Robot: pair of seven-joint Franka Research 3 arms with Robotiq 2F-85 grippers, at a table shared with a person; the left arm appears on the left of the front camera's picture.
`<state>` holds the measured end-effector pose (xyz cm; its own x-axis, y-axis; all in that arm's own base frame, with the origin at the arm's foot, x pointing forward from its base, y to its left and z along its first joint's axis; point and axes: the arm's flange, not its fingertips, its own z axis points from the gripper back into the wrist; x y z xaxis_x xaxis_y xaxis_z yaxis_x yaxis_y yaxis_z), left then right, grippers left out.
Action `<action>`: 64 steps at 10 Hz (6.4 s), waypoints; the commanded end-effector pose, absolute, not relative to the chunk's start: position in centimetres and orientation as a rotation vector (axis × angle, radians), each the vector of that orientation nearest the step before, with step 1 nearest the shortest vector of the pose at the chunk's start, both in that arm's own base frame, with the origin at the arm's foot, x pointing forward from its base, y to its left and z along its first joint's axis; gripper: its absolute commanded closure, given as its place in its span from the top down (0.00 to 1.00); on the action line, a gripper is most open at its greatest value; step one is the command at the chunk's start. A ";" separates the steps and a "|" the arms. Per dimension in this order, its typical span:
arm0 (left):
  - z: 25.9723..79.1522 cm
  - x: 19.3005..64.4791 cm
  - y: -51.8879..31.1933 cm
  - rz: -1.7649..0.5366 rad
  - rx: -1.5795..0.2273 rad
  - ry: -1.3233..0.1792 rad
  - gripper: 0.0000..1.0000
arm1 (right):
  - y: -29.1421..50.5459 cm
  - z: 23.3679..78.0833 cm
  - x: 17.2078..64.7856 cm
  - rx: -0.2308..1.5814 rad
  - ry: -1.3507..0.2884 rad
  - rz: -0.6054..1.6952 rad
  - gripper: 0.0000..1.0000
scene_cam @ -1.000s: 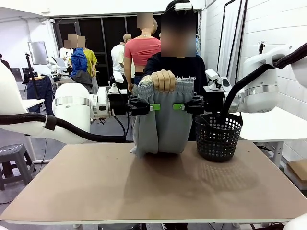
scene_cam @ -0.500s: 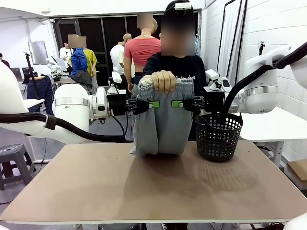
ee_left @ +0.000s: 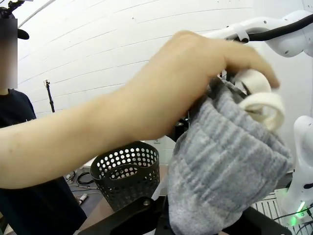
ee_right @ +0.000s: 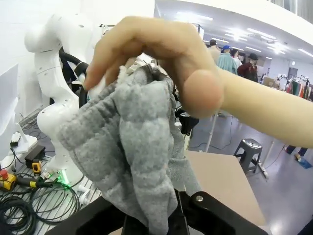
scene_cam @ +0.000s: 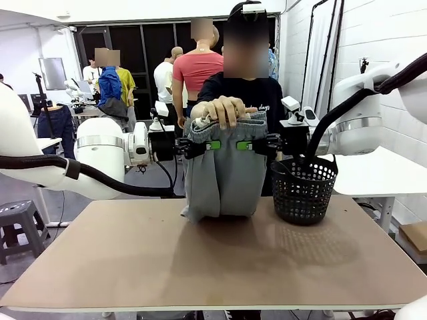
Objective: Fold the training pants.
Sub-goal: Grab both ends of the Training pants handed by a person, then release the ends of the Training pants and then grab the overlapped ends.
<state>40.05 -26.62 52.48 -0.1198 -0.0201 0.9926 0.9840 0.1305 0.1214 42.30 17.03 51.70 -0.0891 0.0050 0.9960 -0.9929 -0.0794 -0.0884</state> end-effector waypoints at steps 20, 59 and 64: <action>52.8 39.6 -26.8 -1.210 -1.035 -1.352 0.00 | 16.7 51.6 41.8 1.229 -1.263 1.322 0.00; 52.8 39.6 -26.8 -1.210 -1.035 -1.352 0.00 | 16.7 51.6 41.8 1.229 -1.263 1.322 0.00; 52.8 39.6 -26.8 -1.210 -1.035 -1.352 0.00 | 16.7 51.6 41.8 1.229 -1.263 1.322 0.00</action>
